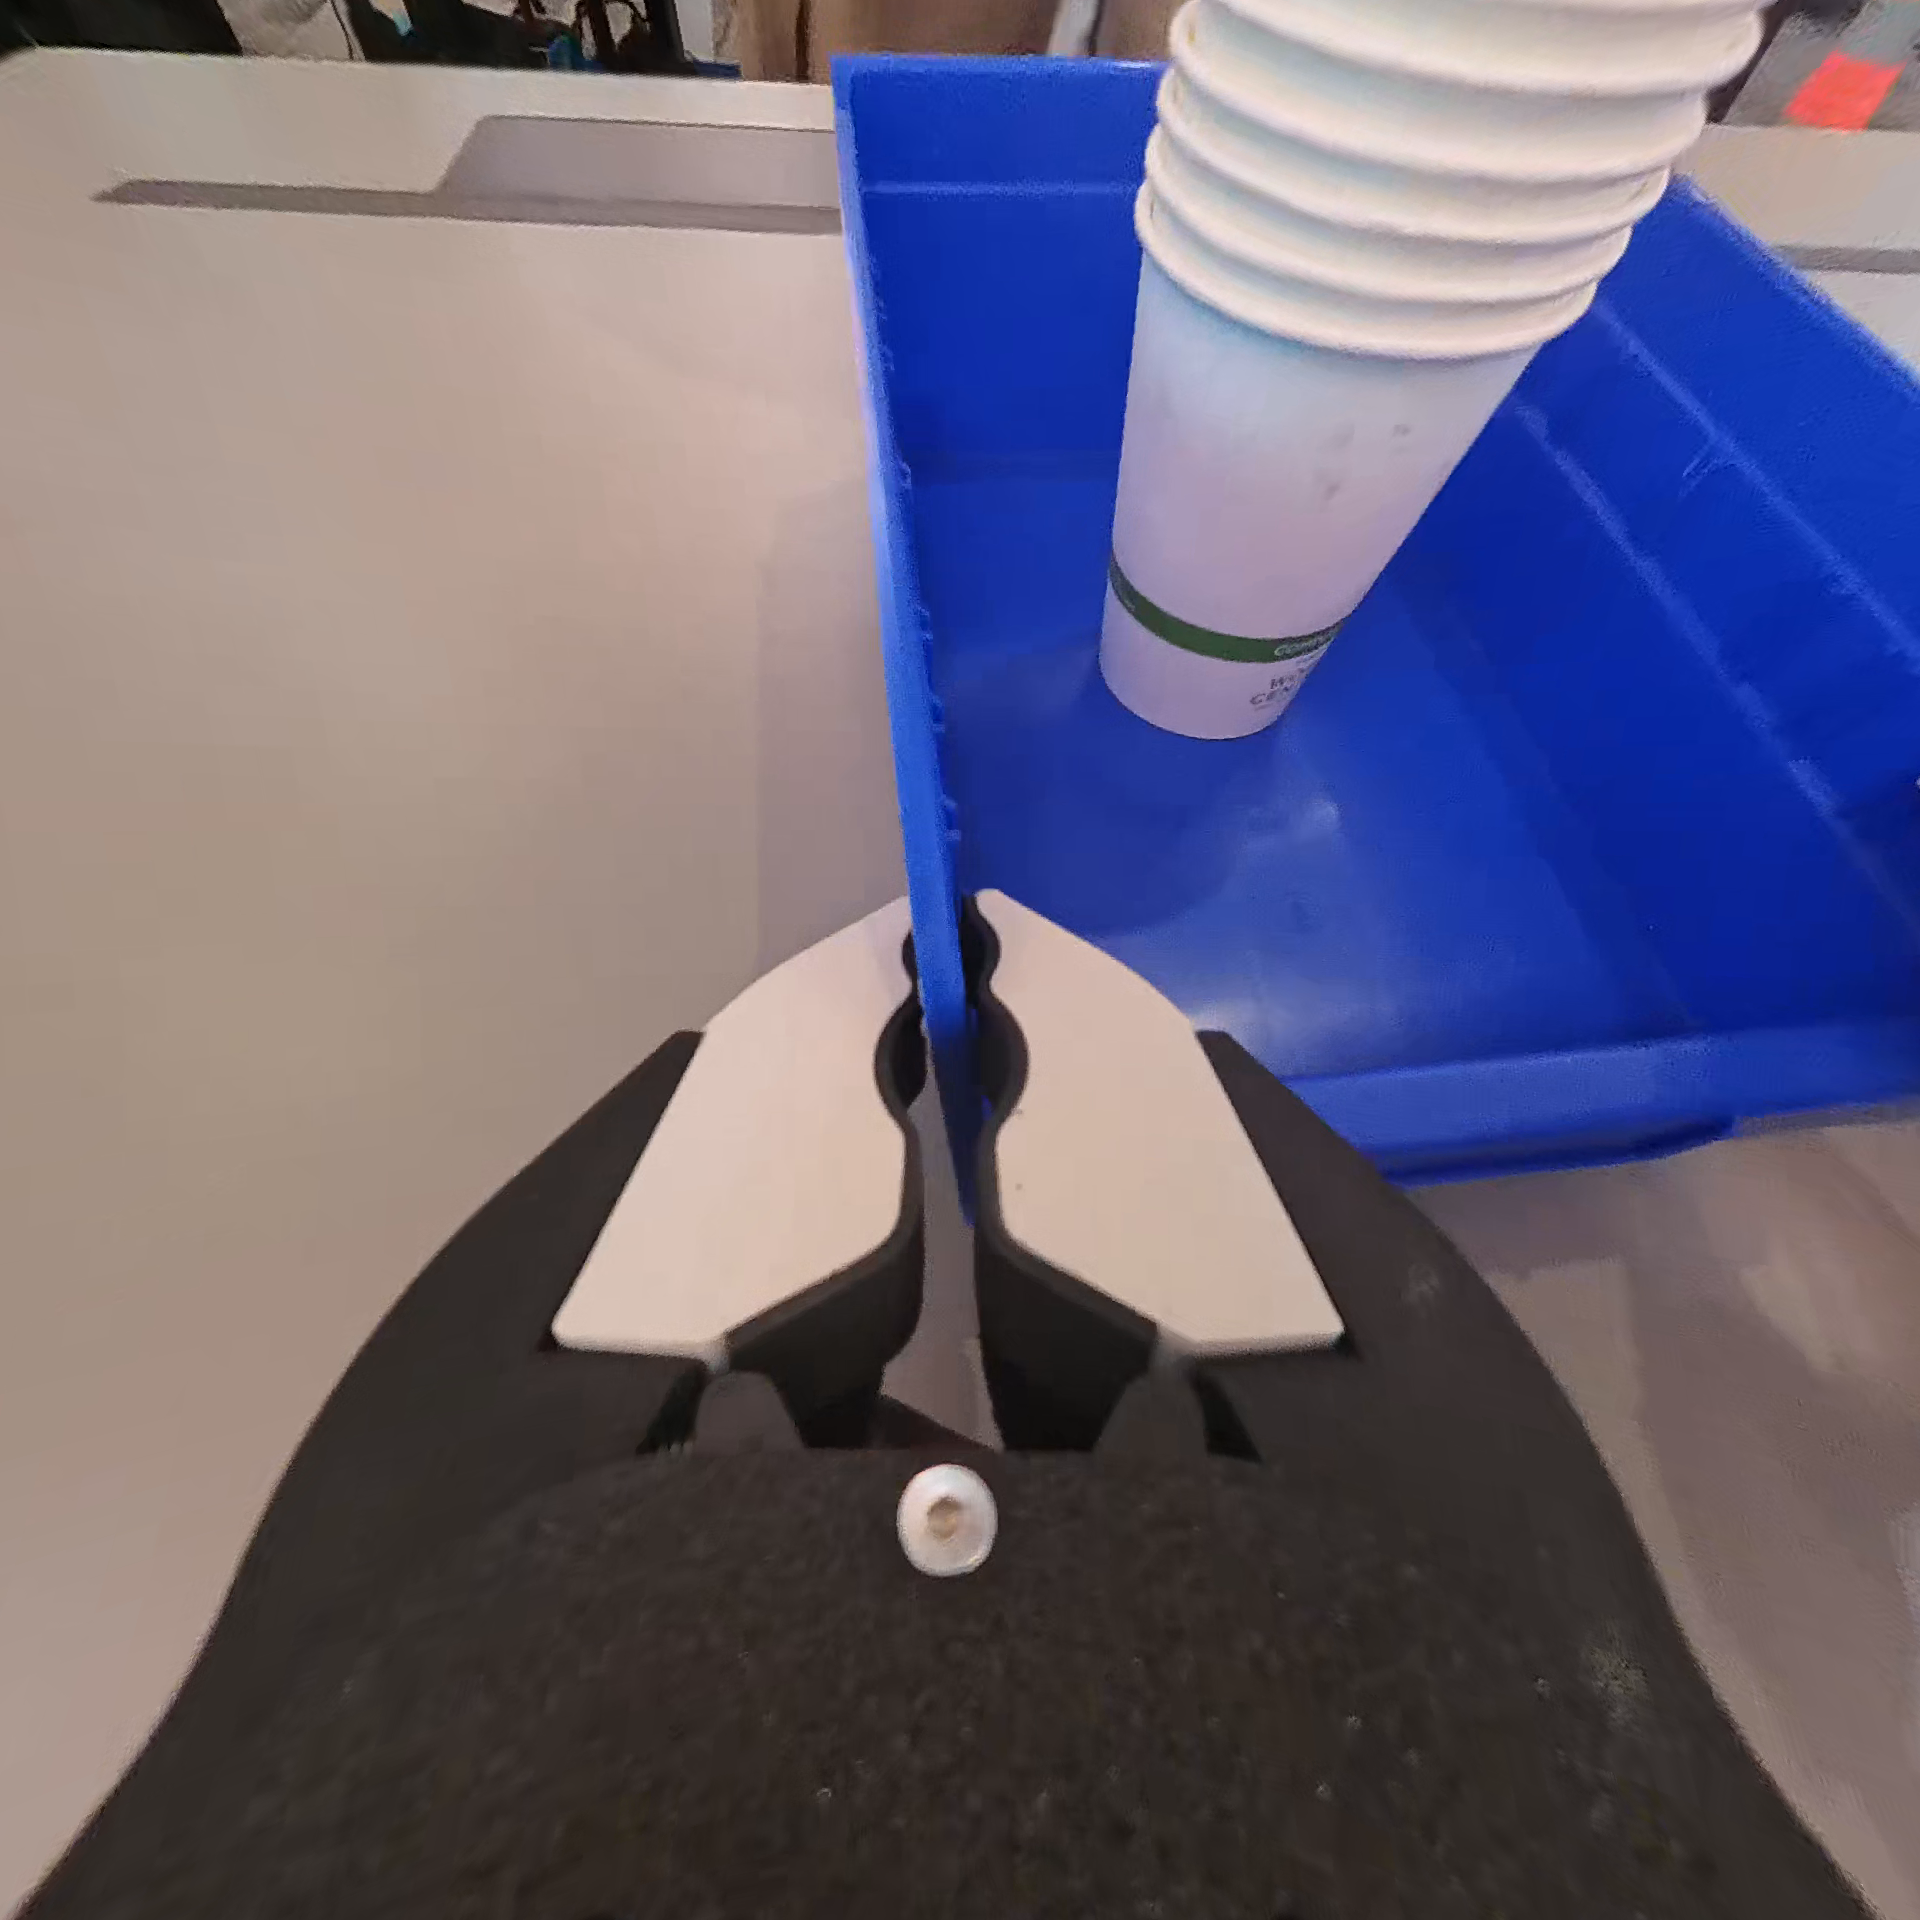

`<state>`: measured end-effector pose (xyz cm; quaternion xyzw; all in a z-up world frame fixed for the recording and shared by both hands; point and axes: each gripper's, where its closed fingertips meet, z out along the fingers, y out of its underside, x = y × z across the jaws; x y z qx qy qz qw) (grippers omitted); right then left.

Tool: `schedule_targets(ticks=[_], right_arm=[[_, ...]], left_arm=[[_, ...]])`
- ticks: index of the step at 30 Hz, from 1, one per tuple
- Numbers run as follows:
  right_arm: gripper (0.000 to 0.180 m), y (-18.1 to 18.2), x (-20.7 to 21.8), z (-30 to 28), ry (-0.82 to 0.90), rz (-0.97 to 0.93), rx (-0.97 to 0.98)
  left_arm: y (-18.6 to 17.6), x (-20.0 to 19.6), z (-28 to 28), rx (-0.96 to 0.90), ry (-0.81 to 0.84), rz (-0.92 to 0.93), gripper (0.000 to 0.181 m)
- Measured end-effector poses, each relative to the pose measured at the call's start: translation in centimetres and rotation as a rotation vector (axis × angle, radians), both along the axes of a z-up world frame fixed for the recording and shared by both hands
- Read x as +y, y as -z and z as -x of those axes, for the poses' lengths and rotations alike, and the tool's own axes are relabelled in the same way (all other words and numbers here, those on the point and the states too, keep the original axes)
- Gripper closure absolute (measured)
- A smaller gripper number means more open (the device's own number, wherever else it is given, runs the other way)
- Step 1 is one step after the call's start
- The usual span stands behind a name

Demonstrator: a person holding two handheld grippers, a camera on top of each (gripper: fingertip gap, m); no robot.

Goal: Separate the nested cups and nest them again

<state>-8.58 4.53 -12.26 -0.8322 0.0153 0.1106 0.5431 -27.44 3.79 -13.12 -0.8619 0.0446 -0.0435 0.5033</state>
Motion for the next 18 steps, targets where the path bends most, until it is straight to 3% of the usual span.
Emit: schedule_targets(ticks=[11, 18], right_arm=[[0.171, -0.8, 1.6, 19.3, -0.041, -0.031, -0.027], [0.171, 0.1, 3.3, 22.8, -0.099, -0.024, -0.043]], left_arm=[[-1.1, 2.9, 19.2, 0.087, -0.016, 0.017, 0.178], [0.2, 3.3, 23.1, 0.034, -0.059, -0.003, 0.178]])
